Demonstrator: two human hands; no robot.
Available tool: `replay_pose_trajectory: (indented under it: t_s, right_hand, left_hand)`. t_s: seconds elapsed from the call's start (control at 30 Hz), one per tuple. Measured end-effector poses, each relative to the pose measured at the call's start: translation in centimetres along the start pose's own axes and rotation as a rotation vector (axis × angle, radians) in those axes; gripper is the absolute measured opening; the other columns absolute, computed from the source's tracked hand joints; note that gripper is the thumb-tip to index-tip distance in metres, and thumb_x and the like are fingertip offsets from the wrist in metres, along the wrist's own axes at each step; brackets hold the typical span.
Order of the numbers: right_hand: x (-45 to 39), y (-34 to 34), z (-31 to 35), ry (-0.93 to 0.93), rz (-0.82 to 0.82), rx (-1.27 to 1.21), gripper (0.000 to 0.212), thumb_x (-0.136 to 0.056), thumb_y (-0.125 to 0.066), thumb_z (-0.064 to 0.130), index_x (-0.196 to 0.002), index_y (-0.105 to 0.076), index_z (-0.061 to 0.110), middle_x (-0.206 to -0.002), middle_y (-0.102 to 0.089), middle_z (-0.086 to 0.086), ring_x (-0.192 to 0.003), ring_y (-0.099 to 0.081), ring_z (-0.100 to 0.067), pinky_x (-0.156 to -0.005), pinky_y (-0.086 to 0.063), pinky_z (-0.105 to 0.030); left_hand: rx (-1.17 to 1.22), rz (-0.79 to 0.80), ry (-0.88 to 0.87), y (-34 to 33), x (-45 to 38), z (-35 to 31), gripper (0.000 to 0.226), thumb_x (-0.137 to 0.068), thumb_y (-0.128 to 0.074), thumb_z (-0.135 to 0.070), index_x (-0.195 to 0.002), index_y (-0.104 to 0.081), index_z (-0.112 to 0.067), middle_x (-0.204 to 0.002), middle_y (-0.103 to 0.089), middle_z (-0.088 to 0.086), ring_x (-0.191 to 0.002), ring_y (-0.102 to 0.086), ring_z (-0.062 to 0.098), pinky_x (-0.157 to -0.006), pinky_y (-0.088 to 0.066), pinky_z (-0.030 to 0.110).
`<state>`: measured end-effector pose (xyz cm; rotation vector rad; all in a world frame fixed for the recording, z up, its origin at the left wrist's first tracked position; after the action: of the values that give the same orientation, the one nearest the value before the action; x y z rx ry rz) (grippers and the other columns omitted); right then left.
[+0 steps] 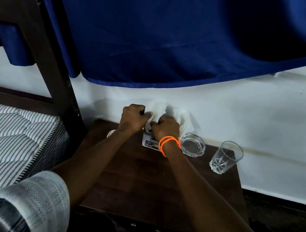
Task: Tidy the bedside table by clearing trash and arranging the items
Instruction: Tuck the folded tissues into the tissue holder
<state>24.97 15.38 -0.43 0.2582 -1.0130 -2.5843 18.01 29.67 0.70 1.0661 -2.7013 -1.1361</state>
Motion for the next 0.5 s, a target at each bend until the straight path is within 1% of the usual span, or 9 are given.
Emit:
replay_pose_trajectory:
  t_s: [0.07,0.13,0.2,0.23,0.3,0.37,0.4,0.43,0.5]
  right_hand:
    - [-0.2,0.6,0.1,0.000,-0.069,-0.054,0.043,-0.078,-0.068,0.017,-0.048,-0.039,0.016,-0.051,-0.047,0.003,-0.060,-0.053,-0.024,-0.060,-0.040,-0.027]
    - [-0.6,0.6,0.2,0.004,-0.100,-0.151,0.033,-0.077,-0.066,0.021,-0.053,-0.043,0.017,-0.051,-0.056,-0.001,-0.059,-0.064,-0.028,-0.060,-0.052,-0.032]
    - [-1.5,-0.1,-0.5,-0.020,-0.108,-0.223,0.019,-0.076,-0.061,0.031,-0.064,-0.048,0.023,-0.054,-0.062,-0.006,-0.063,-0.069,-0.035,-0.061,-0.059,-0.043]
    - [-2.6,-1.1,-1.7,-0.034,-0.101,-0.242,0.016,-0.076,-0.059,0.034,-0.066,-0.048,0.027,-0.055,-0.062,-0.007,-0.066,-0.069,-0.037,-0.062,-0.059,-0.046]
    - [-3.2,-1.6,-2.0,-0.037,-0.103,-0.269,0.016,-0.078,-0.058,0.033,-0.066,-0.048,0.033,-0.059,-0.062,-0.005,-0.071,-0.070,-0.039,-0.064,-0.059,-0.050]
    - [-1.5,-0.1,-0.4,-0.066,-0.111,-0.326,0.013,-0.082,-0.058,0.027,-0.072,-0.052,0.032,-0.068,-0.066,-0.004,-0.071,-0.072,-0.035,-0.066,-0.061,-0.049]
    - [-1.3,-0.2,-0.4,-0.084,-0.090,-0.346,0.008,-0.085,-0.058,0.023,-0.081,-0.057,0.029,-0.075,-0.069,-0.005,-0.070,-0.074,-0.031,-0.067,-0.062,-0.045]
    - [-1.5,-0.7,-0.9,-0.112,-0.065,-0.373,0.006,-0.087,-0.057,0.021,-0.091,-0.059,0.024,-0.082,-0.071,-0.006,-0.071,-0.074,-0.028,-0.069,-0.062,-0.041]
    - [-1.3,-1.0,-1.2,-0.159,-0.040,-0.405,0.021,-0.084,-0.055,0.025,-0.104,-0.057,0.019,-0.092,-0.071,-0.007,-0.076,-0.074,-0.029,-0.074,-0.062,-0.044]
  left_hand:
    - [0.057,-0.046,0.000,0.7,-0.2,0.0,0.052,-0.091,-0.071,-0.025,-0.052,-0.040,-0.014,-0.046,-0.041,0.004,-0.043,-0.042,0.009,-0.050,-0.031,0.020]
    - [0.114,-0.096,-0.018,1.3,-0.5,0.1,0.052,-0.091,-0.070,-0.027,-0.054,-0.036,-0.012,-0.046,-0.032,-0.002,-0.043,-0.036,0.006,-0.054,-0.044,0.028]
    - [0.174,-0.128,-0.041,1.7,-0.8,0.0,0.048,-0.090,-0.068,-0.032,-0.057,-0.040,-0.012,-0.045,-0.033,-0.003,-0.046,-0.040,0.008,-0.058,-0.058,0.038]
    - [0.186,-0.138,-0.045,1.8,-0.8,-0.1,0.049,-0.091,-0.068,-0.031,-0.055,-0.040,-0.015,-0.044,-0.038,-0.005,-0.044,-0.040,0.004,-0.058,-0.058,0.038]
    - [0.197,-0.143,-0.045,2.2,-0.5,-0.8,0.054,-0.094,-0.069,-0.027,-0.051,-0.037,-0.021,-0.042,-0.044,-0.010,-0.042,-0.043,0.003,-0.056,-0.049,0.031]
    - [0.232,-0.129,-0.023,2.1,-0.5,-0.7,0.053,-0.093,-0.071,-0.032,-0.051,-0.040,-0.020,-0.042,-0.043,-0.010,-0.044,-0.042,0.005,-0.056,-0.053,0.037]
    - [0.259,-0.102,0.010,1.7,-0.5,-0.3,0.051,-0.091,-0.072,-0.037,-0.053,-0.046,-0.017,-0.044,-0.046,-0.009,-0.046,-0.046,0.007,-0.060,-0.058,0.042]
    - [0.279,-0.059,0.057,1.1,-0.5,0.1,0.047,-0.090,-0.072,-0.042,-0.057,-0.054,-0.013,-0.048,-0.053,-0.005,-0.051,-0.055,0.015,-0.063,-0.060,0.043]
    - [0.252,0.026,0.133,-0.2,-0.2,0.9,0.050,-0.091,-0.070,-0.046,-0.063,-0.057,-0.006,-0.057,-0.060,0.007,-0.060,-0.062,0.026,-0.062,-0.056,0.026]
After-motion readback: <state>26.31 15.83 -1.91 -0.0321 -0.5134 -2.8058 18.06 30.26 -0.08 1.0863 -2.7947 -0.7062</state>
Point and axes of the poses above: each hand's wrist, its own x-axis away from the middle knuckle, its own y-axis out of the back of the hand, z = x × y, the point moved 9 cm from there along -x, towards the middle knuckle
